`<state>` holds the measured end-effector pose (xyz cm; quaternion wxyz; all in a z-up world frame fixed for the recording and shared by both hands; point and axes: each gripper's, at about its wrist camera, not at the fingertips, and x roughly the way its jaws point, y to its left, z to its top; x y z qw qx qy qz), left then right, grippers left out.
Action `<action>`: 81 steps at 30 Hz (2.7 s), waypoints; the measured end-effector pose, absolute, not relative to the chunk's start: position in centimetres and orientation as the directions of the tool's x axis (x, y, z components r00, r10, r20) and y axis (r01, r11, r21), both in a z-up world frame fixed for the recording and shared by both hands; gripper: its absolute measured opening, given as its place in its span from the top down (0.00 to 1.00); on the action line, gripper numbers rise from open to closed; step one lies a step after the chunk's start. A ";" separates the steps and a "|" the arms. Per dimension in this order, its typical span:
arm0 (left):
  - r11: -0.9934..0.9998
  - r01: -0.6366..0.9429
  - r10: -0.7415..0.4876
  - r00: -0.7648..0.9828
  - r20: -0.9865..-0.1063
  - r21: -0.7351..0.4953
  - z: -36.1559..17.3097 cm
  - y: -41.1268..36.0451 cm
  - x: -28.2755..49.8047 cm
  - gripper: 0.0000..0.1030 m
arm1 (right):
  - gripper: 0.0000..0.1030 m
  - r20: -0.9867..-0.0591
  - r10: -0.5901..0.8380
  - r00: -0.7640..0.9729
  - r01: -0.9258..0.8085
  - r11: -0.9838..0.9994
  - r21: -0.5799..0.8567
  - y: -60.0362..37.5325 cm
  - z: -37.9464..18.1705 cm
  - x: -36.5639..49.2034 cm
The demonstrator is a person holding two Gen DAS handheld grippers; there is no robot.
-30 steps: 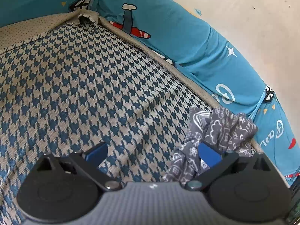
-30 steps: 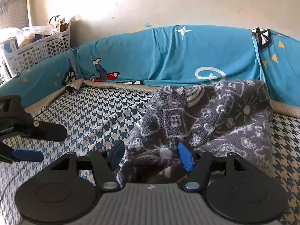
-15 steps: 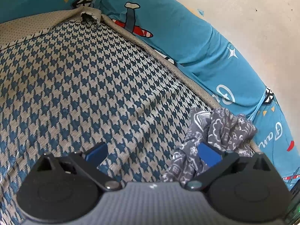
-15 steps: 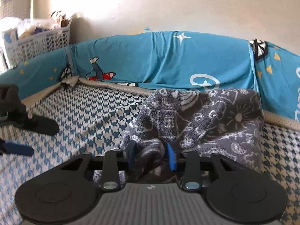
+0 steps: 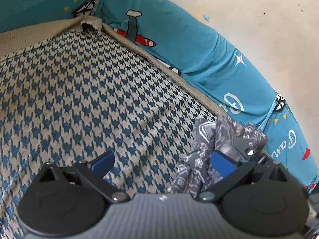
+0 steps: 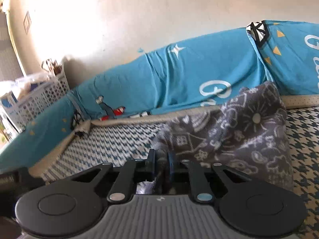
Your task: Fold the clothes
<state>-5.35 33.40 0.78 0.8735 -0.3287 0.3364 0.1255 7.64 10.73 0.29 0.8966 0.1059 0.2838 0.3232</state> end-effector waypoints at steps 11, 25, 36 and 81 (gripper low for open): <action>0.754 -0.438 0.001 0.746 -0.665 -0.490 0.8 33.6 -5.3 0.00 | 0.55 -0.461 0.579 0.672 -0.538 0.810 0.233 12.9 0.7 7.0; 0.750 -0.439 -0.009 0.741 -0.671 -0.495 0.5 33.5 -5.4 0.00 | 0.87 -0.515 0.493 0.701 -0.524 0.846 0.098 12.7 -2.7 7.1; 0.748 -0.456 0.029 0.748 -0.663 -0.482 1.0 33.7 -5.4 0.00 | 0.91 -0.384 0.630 0.675 -0.560 0.776 0.289 14.5 0.3 7.9; 0.906 -0.204 -0.148 0.668 -0.729 -0.371 -0.8 27.9 -3.1 0.00 | 0.51 -0.605 0.614 0.507 -0.815 0.569 -0.106 10.4 -4.2 -12.1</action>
